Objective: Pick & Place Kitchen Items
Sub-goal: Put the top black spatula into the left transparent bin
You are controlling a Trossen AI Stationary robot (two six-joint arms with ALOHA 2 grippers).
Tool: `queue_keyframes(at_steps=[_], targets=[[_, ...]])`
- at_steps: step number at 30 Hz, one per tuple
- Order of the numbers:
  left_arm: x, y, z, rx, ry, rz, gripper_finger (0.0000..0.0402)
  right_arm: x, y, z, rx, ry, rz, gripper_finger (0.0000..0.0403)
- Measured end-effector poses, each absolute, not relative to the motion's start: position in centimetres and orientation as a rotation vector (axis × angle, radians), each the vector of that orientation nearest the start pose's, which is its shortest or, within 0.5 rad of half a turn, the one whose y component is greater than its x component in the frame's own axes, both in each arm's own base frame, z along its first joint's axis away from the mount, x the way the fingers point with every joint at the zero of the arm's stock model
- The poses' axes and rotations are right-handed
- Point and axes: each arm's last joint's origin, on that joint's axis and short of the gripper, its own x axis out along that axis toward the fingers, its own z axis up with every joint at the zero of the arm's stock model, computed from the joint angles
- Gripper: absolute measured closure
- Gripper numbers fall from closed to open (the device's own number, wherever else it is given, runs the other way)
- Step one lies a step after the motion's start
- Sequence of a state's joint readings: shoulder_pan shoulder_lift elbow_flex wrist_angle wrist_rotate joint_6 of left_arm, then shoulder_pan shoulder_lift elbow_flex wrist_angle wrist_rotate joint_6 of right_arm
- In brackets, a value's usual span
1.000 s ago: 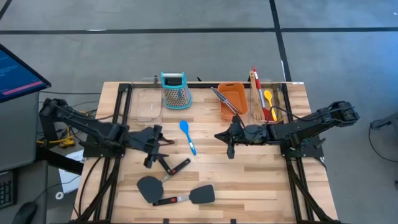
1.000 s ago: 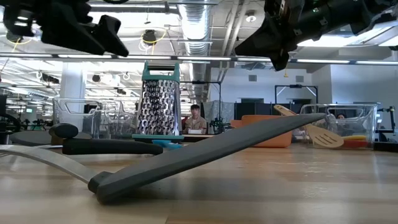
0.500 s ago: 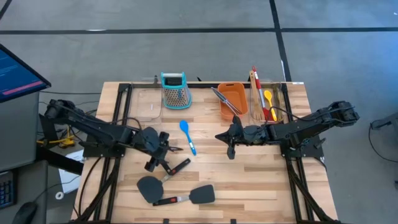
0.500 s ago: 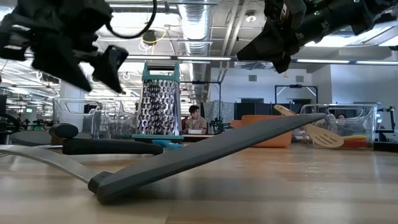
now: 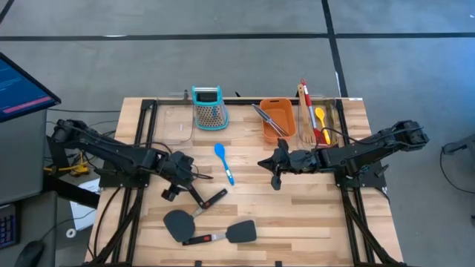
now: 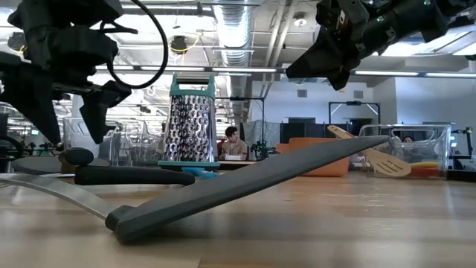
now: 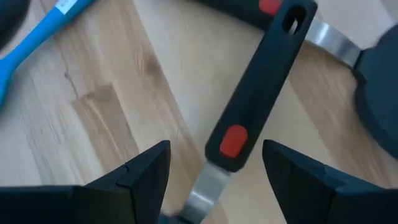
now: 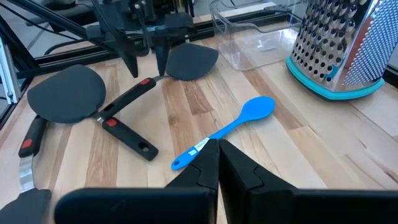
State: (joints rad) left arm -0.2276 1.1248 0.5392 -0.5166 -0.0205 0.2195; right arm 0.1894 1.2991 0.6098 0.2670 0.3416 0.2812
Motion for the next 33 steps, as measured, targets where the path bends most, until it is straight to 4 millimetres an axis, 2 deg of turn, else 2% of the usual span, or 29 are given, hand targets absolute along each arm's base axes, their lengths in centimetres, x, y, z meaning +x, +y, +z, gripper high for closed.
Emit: queue_keyframes(at_steps=[10,15,23,27,33], targets=[[18.2,-4.3,16.9,0.315,1.076,-0.343,0.016,26.0,4.0,20.9,0.166,0.382,-0.206,0.0403],[17.2,-4.0,15.1,0.322,1.125,-0.343,0.016,26.0,4.0,20.9,0.166,0.382,-0.206,0.0403],[17.2,-3.8,13.7,0.328,1.029,-0.308,0.016,26.0,4.0,21.0,0.167,0.381,-0.205,0.0403],[16.4,-3.3,12.4,0.316,1.057,-0.298,0.016,26.0,4.0,21.0,0.167,0.381,-0.205,0.0403],[16.4,-2.8,12.2,0.294,1.036,-0.275,0.016,26.0,4.0,21.0,0.174,0.38,-0.207,0.0403]])
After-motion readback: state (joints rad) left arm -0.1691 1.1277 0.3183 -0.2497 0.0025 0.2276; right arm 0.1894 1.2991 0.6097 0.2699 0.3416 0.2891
